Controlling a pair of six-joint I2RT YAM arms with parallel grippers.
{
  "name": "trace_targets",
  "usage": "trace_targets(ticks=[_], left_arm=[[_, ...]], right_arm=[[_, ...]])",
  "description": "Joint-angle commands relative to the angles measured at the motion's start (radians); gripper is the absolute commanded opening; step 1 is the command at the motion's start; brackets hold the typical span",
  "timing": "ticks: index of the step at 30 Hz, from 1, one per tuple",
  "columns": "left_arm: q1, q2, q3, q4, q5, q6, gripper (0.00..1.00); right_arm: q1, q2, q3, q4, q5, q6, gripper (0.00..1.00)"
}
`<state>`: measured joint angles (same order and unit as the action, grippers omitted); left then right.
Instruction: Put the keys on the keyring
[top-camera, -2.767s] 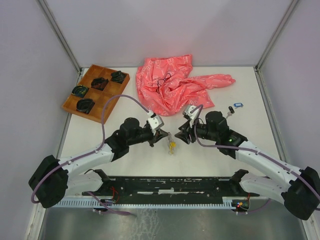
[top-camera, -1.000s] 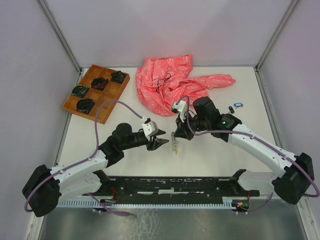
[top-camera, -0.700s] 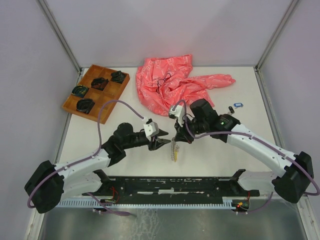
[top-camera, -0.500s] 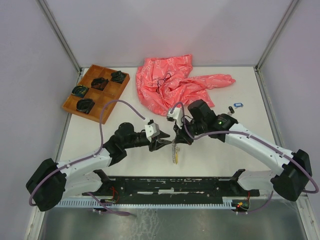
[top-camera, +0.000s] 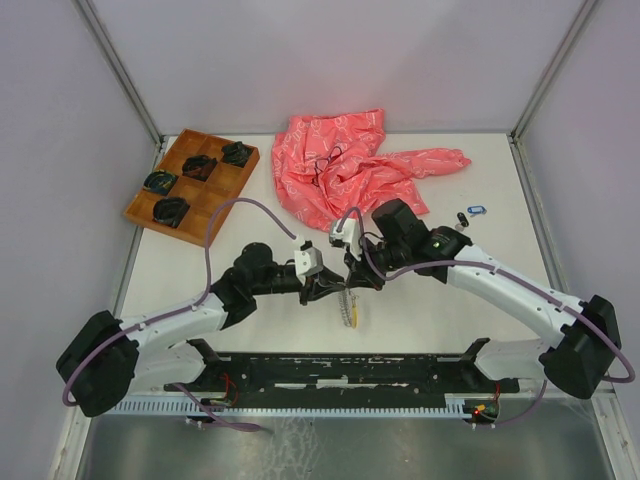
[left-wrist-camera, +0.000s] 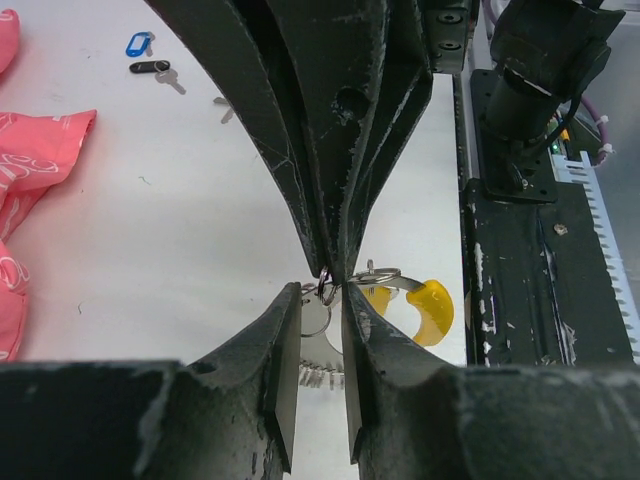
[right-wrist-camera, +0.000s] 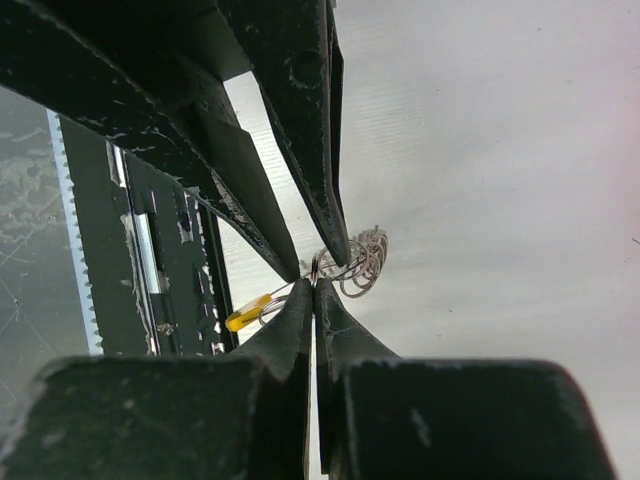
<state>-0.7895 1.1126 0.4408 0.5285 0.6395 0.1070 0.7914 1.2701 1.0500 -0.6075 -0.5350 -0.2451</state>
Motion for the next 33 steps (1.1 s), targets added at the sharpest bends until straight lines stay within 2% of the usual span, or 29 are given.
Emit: trace_targets(ticks=[1, 4, 7, 9, 13, 18, 28, 33], left_arm=[[-0.004, 0.012, 0.051, 0.031, 0.031, 0.008, 0.28], [-0.004, 0.021, 0.061, 0.017, 0.047, 0.01, 0.23], [-0.004, 0.026, 0.067, -0.001, 0.057, 0.012, 0.11], [-0.004, 0.018, 0.063, -0.004, 0.049, 0.012, 0.03], [-0.005, -0.025, 0.014, 0.064, -0.02, -0.017, 0.03], [-0.004, -0.087, -0.102, 0.281, -0.148, -0.107, 0.03], [-0.004, -0.142, -0.191, 0.527, -0.228, -0.198, 0.03], [-0.004, -0.146, -0.207, 0.59, -0.211, -0.222, 0.03]], right_arm=[[0.012, 0.0, 0.055, 0.029, -0.042, -0.032, 0.02], [0.015, 0.0, 0.056, 0.032, -0.043, -0.039, 0.02], [0.017, 0.0, 0.053, 0.036, -0.044, -0.045, 0.05], [0.018, -0.004, 0.049, 0.042, -0.043, -0.044, 0.11], [0.017, -0.05, 0.009, 0.1, -0.004, -0.022, 0.23], [0.013, -0.158, -0.089, 0.241, 0.018, 0.012, 0.34], [-0.04, -0.325, -0.32, 0.564, 0.001, 0.056, 0.35], [-0.049, -0.387, -0.45, 0.77, -0.015, 0.042, 0.33]])
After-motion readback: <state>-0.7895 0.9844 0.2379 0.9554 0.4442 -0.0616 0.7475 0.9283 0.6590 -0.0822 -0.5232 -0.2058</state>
